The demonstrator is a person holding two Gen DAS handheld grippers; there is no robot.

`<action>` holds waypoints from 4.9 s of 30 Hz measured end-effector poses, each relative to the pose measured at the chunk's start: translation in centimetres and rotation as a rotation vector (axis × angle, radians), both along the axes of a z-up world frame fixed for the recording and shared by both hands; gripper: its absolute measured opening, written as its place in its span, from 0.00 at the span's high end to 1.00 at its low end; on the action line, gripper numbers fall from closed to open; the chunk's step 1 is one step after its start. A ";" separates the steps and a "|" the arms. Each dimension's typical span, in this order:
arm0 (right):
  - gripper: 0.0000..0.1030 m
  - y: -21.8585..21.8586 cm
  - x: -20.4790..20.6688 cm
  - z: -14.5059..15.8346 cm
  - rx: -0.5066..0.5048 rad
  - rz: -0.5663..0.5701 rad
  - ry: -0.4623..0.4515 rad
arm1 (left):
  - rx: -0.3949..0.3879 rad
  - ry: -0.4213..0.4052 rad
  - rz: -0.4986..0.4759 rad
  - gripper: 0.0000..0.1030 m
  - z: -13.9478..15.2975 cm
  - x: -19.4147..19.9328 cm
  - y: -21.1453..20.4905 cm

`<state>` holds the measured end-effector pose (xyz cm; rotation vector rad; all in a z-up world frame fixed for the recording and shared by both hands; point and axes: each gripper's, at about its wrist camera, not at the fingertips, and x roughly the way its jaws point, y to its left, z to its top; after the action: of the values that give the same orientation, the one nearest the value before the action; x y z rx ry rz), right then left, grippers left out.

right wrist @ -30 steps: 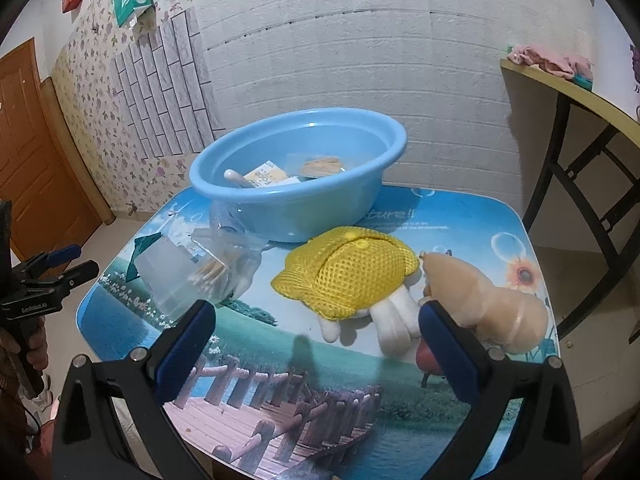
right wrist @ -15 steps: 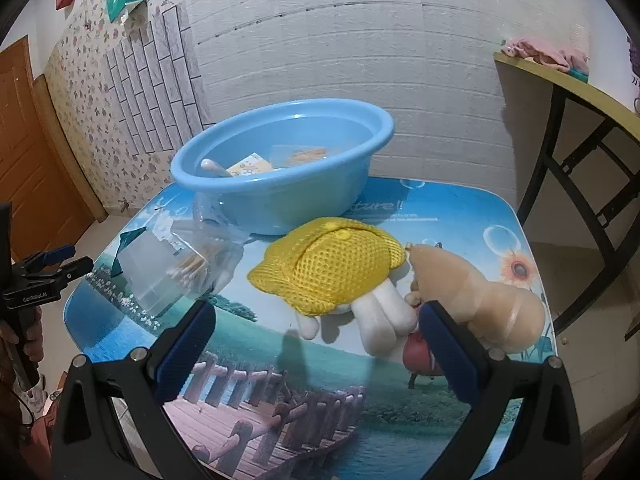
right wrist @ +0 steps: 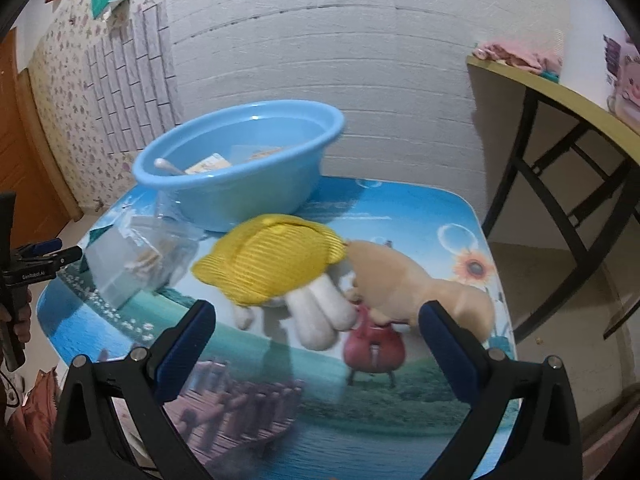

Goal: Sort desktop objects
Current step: 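Move the left gripper to the green packet while the right approaches the tan plush, then grasp the green packet with the left gripper while the right grasps the tan plush, then lift the green packet with the left gripper while the right lifts the tan plush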

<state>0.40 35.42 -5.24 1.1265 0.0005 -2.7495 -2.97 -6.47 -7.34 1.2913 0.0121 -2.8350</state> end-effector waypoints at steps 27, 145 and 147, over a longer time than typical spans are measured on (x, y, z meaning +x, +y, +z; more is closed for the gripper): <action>0.09 5.5 -3.3 -1.9 0.057 -0.162 -0.058 | 0.066 -0.052 0.040 0.14 -1.2 -4.3 0.1; 0.48 -0.7 2.3 -2.9 0.035 0.241 -0.160 | 0.123 0.047 -0.233 0.61 2.6 6.8 6.9; 0.55 -0.2 2.2 -2.9 0.028 0.230 -0.154 | 0.123 0.051 -0.232 0.61 2.8 6.8 7.0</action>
<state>2.59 35.19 -8.15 1.2574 0.1398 -2.4639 3.79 0.54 -4.58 1.3227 0.0406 -3.1071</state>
